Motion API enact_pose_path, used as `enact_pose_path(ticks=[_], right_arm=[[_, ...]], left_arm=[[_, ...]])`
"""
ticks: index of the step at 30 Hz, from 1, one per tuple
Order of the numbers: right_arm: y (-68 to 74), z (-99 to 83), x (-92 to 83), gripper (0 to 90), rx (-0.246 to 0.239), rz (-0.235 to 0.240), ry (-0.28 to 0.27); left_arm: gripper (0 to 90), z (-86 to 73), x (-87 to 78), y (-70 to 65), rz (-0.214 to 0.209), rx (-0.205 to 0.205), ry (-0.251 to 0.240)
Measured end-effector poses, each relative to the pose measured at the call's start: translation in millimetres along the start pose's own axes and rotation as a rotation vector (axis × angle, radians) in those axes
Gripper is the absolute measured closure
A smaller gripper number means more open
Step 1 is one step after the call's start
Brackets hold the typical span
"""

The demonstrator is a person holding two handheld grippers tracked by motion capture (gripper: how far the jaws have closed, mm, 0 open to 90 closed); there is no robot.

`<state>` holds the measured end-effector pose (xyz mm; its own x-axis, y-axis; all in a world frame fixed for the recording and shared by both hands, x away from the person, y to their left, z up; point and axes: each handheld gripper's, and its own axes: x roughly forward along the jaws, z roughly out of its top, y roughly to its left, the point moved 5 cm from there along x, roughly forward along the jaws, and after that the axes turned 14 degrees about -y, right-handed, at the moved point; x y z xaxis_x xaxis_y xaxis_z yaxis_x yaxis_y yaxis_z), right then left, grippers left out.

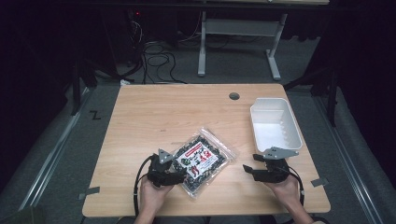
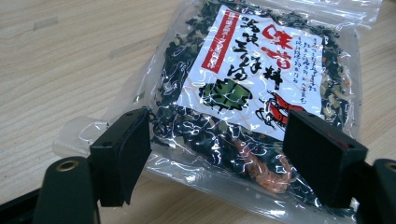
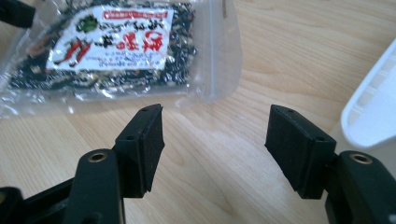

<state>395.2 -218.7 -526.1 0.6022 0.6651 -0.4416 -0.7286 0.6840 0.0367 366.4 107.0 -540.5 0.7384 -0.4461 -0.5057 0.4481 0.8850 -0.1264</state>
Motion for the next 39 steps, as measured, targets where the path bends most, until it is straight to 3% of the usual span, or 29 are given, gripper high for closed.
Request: enact_pose_path(ticks=[6, 13, 15, 19, 24, 26, 30, 33, 39], right_arm=[[0.0, -1.0, -0.9, 38.7, -0.018, -0.011, -0.018], [-3.3, -0.7, -2.3, 37.1, 0.014, -0.031, -0.026], [-3.6, -0.9, -1.8, 36.0, 0.043, -0.019, -0.010], [-3.8, -1.3, -0.7, 35.5, 0.047, -0.016, 0.014], [-2.5, 0.8, -2.2, 35.1, 0.048, -0.013, 0.019], [-2.0, 1.2, -3.1, 34.5, 0.053, -0.005, 0.022], [-0.6, 0.6, -2.4, 31.4, 0.069, 0.017, 0.022], [0.4, 0.6, -2.4, 30.4, 0.075, 0.023, 0.022], [1.9, 1.6, -1.0, 30.6, 0.079, 0.036, 0.019]], left_arm=[[21.7, -0.4, 3.3, -2.9, -0.002, 0.006, 0.013], [21.2, 4.6, 5.2, -3.2, 0.030, 0.011, -0.018], [19.8, 5.2, 7.9, -1.9, 0.043, 0.012, -0.013], [19.1, 3.4, 16.4, 3.8, 0.067, 0.013, 0.023], [19.8, 0.6, 21.2, 5.7, 0.080, 0.054, 0.044], [20.8, -3.5, 23.7, 1.9, 0.063, 0.073, 0.077], [21.7, -6.1, 25.0, 2.7, 0.027, 0.040, 0.082], [20.9, -8.0, 24.6, 1.8, 0.002, 0.042, 0.098], [20.8, -8.8, 24.6, 0.1, -0.003, 0.048, 0.101]])
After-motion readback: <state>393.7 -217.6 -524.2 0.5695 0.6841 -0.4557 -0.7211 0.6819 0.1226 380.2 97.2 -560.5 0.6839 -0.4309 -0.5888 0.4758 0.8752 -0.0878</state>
